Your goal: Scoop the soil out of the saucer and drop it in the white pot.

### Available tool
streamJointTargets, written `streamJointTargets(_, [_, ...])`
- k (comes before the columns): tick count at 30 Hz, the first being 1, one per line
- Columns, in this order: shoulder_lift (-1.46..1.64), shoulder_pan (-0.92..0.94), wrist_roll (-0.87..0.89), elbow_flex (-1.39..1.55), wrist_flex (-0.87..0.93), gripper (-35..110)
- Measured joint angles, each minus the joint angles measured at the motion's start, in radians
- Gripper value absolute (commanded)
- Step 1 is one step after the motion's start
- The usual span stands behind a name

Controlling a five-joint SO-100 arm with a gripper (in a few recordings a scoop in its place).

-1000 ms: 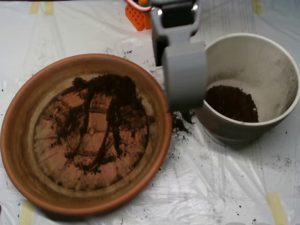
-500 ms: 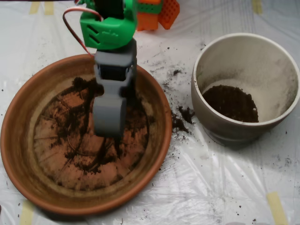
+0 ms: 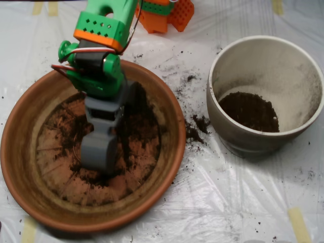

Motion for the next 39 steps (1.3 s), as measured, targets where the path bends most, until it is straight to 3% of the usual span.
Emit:
streamJointTargets(16, [-0.321, 0.009, -0.005, -0.390, 0.169, 56])
streamJointTargets(24, [-0.359, 0.008, -0.037, -0.480, 0.176, 48])
streamJointTargets(31, [-0.178, -0.011, -0.061, -0.219, 0.040, 41])
streamJointTargets(36, [-0.060, -0.037, -0.055, -0.060, -0.018, 24])
streamJointTargets(39, [-0.006, -0.061, -0.057, -0.012, -0.041, 22])
